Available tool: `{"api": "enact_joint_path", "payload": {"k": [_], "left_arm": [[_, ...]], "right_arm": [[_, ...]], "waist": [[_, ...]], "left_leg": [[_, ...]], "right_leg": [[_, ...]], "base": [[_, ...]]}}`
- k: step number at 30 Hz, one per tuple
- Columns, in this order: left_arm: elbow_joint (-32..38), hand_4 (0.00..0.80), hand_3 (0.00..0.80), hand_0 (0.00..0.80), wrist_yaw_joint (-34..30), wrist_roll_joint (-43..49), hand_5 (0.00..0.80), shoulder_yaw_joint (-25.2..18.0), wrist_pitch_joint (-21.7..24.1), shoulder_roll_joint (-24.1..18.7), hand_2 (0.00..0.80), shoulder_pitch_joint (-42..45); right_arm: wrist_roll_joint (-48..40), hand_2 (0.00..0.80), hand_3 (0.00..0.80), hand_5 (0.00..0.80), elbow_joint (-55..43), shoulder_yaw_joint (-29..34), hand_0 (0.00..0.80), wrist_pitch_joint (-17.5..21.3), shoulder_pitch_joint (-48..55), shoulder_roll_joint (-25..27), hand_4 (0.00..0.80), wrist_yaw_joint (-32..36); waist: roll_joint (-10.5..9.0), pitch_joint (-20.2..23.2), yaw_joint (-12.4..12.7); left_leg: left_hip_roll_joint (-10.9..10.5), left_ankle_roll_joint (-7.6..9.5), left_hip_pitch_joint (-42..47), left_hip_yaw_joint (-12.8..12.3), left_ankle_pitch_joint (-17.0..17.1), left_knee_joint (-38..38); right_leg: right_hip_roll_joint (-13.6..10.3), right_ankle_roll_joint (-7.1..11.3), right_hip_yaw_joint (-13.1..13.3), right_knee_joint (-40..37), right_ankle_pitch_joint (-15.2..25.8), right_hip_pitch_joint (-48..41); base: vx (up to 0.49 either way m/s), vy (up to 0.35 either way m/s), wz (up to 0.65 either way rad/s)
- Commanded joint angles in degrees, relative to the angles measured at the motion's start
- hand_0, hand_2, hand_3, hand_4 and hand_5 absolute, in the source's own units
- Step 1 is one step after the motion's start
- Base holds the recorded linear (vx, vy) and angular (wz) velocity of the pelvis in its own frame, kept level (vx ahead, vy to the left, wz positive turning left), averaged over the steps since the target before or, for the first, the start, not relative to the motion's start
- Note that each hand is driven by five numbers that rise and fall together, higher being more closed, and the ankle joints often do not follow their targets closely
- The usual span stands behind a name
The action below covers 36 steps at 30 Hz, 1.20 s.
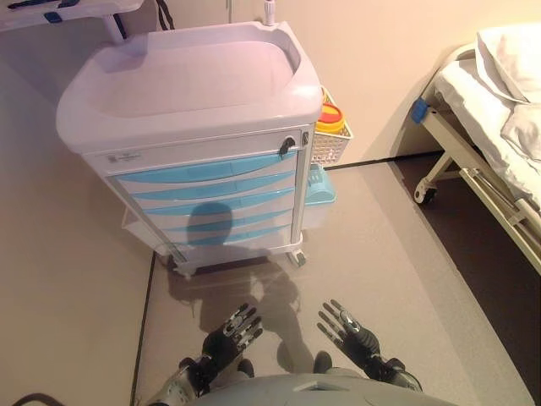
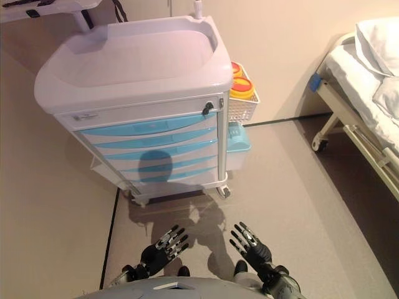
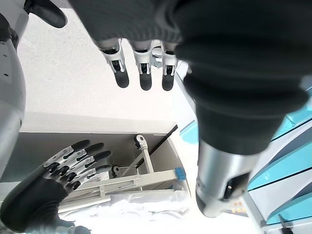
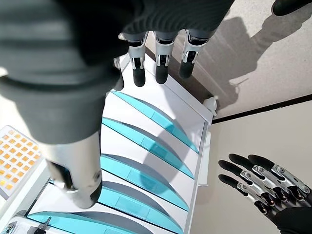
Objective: Open the drawer and pick up the medicine
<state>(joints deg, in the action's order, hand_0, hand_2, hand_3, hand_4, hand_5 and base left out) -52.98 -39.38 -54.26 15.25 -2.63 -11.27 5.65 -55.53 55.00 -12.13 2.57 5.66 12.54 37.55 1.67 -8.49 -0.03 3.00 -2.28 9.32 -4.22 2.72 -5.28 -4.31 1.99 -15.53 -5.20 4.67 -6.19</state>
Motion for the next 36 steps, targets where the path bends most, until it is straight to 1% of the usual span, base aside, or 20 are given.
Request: {"api": "enact_joint_path", "payload": {"k": [1, 7, 19, 28, 32, 34, 36], "left_arm": [[-0.54, 0.0, 0.0, 0.0, -1.52, 1.4, 0.0, -0.3, -1.18, 0.59, 0.0, -4.01], [-0.38, 0.0, 0.0, 0.0, -2.2, -1.01, 0.0, -0.74, -2.58, 0.85, 0.0, -4.28], [-0.04, 0.0, 0.0, 0.0, -2.7, -1.3, 0.0, -1.15, -3.01, 0.92, 0.0, -3.73], [-0.06, 0.0, 0.0, 0.0, -3.2, -4.27, 0.0, -1.19, -3.46, 1.49, 0.0, -3.23], [0.25, 0.0, 0.0, 0.0, -3.26, -6.22, 0.0, -1.56, -3.75, 1.86, 0.0, -3.24], [0.56, 0.0, 0.0, 0.0, -3.74, -9.32, 0.0, -1.47, -4.01, 2.18, 0.0, -3.59], [1.11, 0.0, 0.0, 0.0, -4.81, -12.09, 0.0, -1.55, -3.98, 2.57, 0.0, -4.47]], "right_arm": [[0.32, 0.0, 0.0, 0.0, -0.76, -2.36, 0.0, 0.36, -3.06, -1.48, 0.0, 1.18], [-0.13, 0.0, 0.0, 0.0, -0.51, -2.29, 0.0, 0.44, -3.31, -1.4, 0.0, 1.55], [0.0, 0.0, 0.0, 0.0, -0.9, -1.98, 0.0, 0.33, -3.16, -1.37, 0.0, 1.19], [-0.37, 0.0, 0.0, 0.0, -1.45, -1.63, 0.0, 0.04, -2.89, -1.03, 0.0, 1.53], [-1.15, 0.0, 0.0, 0.0, -2.06, -1.79, 0.0, 0.15, -2.89, -0.82, 0.0, 1.49], [-2.02, 0.0, 0.0, 0.0, -2.79, -1.74, 0.0, 0.07, -3.02, -0.5, 0.0, 1.4], [-2.52, 0.0, 0.0, 0.0, -3.78, -1.88, 0.0, 0.19, -3.61, -0.03, 0.0, 1.24]], "waist": [[-0.35, -0.39, 0.25], [-0.21, -0.28, 0.12], [0.06, -0.58, 0.03], [0.11, -1.64, -0.02], [0.34, -2.76, -0.1], [0.57, -3.96, -0.37], [0.76, -5.88, -0.75]], "left_leg": [[-2.51, -0.32, -3.26, 2.94, -2.64, 0.28], [-2.42, -0.45, -3.17, 2.7, -2.68, 0.28], [-2.43, -0.46, -3.29, 2.5, -2.5, 0.28], [-2.41, -0.31, -3.75, 2.46, -2.4, 0.28], [-2.26, -0.22, -4.53, 2.25, -2.26, 0.44], [-2.37, -0.06, -5.76, 2.23, -2.5, 1.9], [-2.79, 0.3, -8.36, 2.22, -3.31, 4.99]], "right_leg": [[1.54, 1.39, 0.54, 8.69, -11.23, -1.54], [1.41, 1.42, 0.55, 8.55, -11.21, -1.66], [1.29, 1.39, 0.55, 8.87, -11.19, -1.48], [0.97, 1.49, 0.62, 9.13, -10.94, -0.74], [0.63, 1.45, 0.74, 10.43, -11.21, 0.68], [0.22, 1.22, 1.11, 12.19, -11.53, 2.45], [-0.26, 0.7, 1.64, 14.78, -12.15, 5.24]], "base": [[0.0, 0.0, 0.0], [0.0, 0.0, 0.0], [0.0, 0.0, 0.0], [0.008, 0.007, 0.0], [0.035, 0.053, -0.01], [0.016, 0.102, -0.03], [-0.056, 0.131, -0.1]]}}
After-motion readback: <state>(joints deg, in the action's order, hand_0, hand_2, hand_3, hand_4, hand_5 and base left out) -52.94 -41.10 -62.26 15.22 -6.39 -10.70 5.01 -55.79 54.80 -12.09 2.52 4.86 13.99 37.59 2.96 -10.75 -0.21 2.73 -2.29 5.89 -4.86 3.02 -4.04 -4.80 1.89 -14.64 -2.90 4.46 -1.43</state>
